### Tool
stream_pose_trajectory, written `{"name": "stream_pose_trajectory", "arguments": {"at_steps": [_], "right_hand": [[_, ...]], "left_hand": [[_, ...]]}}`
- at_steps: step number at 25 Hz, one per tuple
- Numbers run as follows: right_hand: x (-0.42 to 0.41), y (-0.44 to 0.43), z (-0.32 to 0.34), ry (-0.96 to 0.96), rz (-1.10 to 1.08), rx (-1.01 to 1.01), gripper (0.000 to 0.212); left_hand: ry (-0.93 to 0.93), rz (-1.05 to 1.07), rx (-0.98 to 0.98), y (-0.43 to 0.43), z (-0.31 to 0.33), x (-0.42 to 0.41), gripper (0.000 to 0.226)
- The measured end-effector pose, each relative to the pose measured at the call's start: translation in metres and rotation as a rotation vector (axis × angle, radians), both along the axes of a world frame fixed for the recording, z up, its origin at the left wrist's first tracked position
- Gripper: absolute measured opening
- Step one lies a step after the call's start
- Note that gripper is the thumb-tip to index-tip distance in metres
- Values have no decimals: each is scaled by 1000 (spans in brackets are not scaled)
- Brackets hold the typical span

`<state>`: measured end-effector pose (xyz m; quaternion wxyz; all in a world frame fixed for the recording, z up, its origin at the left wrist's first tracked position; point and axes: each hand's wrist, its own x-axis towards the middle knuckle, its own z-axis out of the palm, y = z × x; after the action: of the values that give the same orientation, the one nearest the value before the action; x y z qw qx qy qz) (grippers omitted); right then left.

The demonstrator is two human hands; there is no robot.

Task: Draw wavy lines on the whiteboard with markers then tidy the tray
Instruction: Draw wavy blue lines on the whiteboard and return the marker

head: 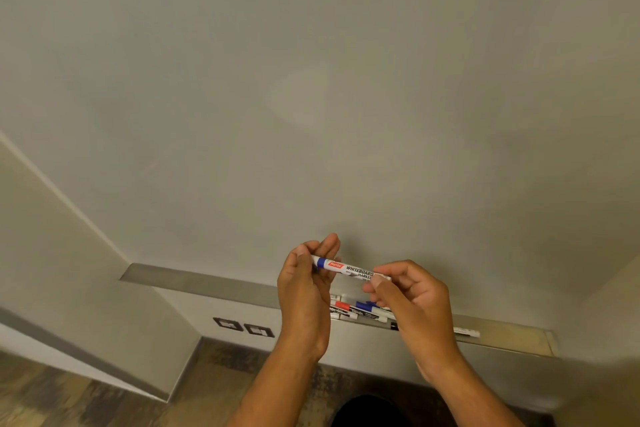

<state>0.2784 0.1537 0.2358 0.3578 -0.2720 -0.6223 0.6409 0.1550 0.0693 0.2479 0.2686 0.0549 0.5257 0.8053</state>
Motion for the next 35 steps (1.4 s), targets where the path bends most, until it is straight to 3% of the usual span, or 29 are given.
{"name": "stream_pose_trajectory", "arguments": {"at_steps": [3,7,10,13,18,21,26,31,35], "right_hand": [[-25,0,-9,-53,-11,-30,7],[-65,-4,-26,-136,-32,-41,10],[-96,-9,-42,-179,-38,-107,11],[-124,-13,-56,-201,-24,-172,12],[-162,-14,-88,-288,-21,-294,11],[-179,-17,-116,-400,-14,-275,13],[-186,-20,-174,-856,117,155,20],[-189,-25,-206,-1143,269,438,43],[-196,-29,-218,-1251,357,577,48]], "left_hand": [[288,63,-252,-6,-27,-31,27],[971,28,-561,-25,-70,-74,43],[1366,-87,-618,-32,-94,-104,37],[1541,-143,-630,-34,-114,-137,33],[1608,-265,-530,-36,-142,-184,29],[1622,-373,-604,-42,-170,-213,38],[1557,-517,-797,-59,-227,-259,39],[1469,-629,-917,-72,-271,-282,31],[1439,-671,-946,-77,-283,-285,32]]}}
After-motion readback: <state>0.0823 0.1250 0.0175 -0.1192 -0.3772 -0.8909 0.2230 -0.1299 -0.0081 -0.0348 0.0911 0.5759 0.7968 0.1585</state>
